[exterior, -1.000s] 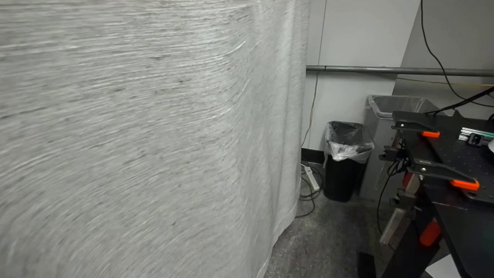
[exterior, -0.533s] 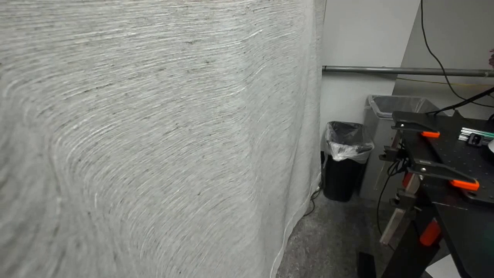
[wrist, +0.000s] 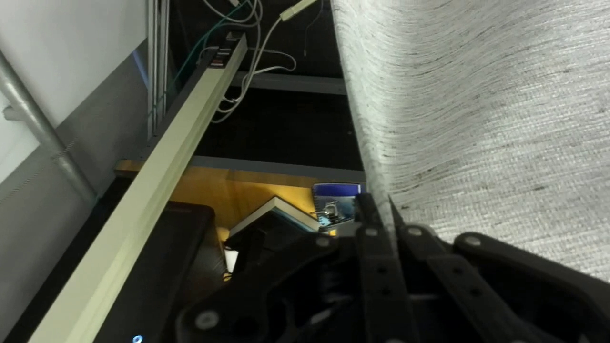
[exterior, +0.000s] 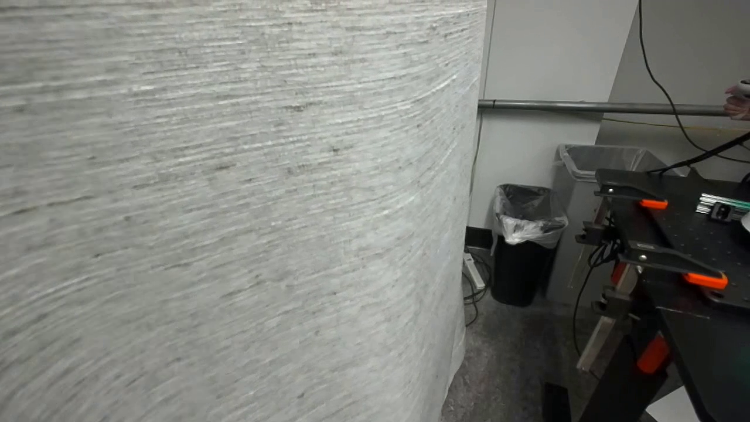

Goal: Pull the curtain to the right

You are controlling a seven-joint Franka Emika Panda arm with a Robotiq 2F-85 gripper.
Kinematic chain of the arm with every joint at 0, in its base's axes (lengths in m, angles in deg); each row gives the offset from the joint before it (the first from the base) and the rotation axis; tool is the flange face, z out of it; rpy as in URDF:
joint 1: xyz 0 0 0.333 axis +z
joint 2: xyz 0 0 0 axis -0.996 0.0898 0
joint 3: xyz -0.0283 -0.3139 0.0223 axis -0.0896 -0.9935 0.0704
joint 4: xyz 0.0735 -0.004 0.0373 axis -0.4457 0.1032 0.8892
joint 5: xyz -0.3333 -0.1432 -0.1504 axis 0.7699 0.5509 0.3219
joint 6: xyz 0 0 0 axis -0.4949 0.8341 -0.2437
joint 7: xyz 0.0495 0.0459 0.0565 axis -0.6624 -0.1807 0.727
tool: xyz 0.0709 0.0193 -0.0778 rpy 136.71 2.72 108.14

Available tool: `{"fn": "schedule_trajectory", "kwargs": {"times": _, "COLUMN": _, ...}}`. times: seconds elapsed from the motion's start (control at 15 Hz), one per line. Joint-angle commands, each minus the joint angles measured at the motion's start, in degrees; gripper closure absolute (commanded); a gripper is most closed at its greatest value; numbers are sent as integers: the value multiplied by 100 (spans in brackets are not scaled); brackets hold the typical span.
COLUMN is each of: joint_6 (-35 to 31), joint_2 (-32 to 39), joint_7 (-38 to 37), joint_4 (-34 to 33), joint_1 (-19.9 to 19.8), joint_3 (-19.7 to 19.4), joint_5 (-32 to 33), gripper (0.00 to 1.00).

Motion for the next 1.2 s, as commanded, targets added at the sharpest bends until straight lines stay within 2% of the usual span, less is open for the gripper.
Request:
{"fn": "schedule_trajectory", "kwargs": {"times": 0.0, "joint_6": -4, "joint_2": 71, "joint_7": -171, "joint_4": 164, "joint_1": 162, "joint_3": 202, "joint_5": 1, "gripper": 99}}
{"fn": "schedule_trajectory", "kwargs": {"times": 0.27, "joint_6": -30, "joint_2": 249, "joint_7": -275, "joint_4": 210, "joint_1": 181, "joint_3": 290, "joint_5": 31, "gripper": 99}}
{"fn": "schedule_trajectory", "kwargs": {"times": 0.87, "joint_6": -49, "joint_2": 320, "joint_7": -436, "joint_4": -5, "joint_1": -229, "joint_3": -128, "joint_5": 120, "gripper": 99}}
{"fn": "schedule_trajectory", "kwargs": {"times": 1.13, "joint_6": -107, "joint_2": 244, "joint_7": -428, "joint_4": 114, "joint_1": -225, "joint_3": -98, "joint_5": 94, "gripper": 99}}
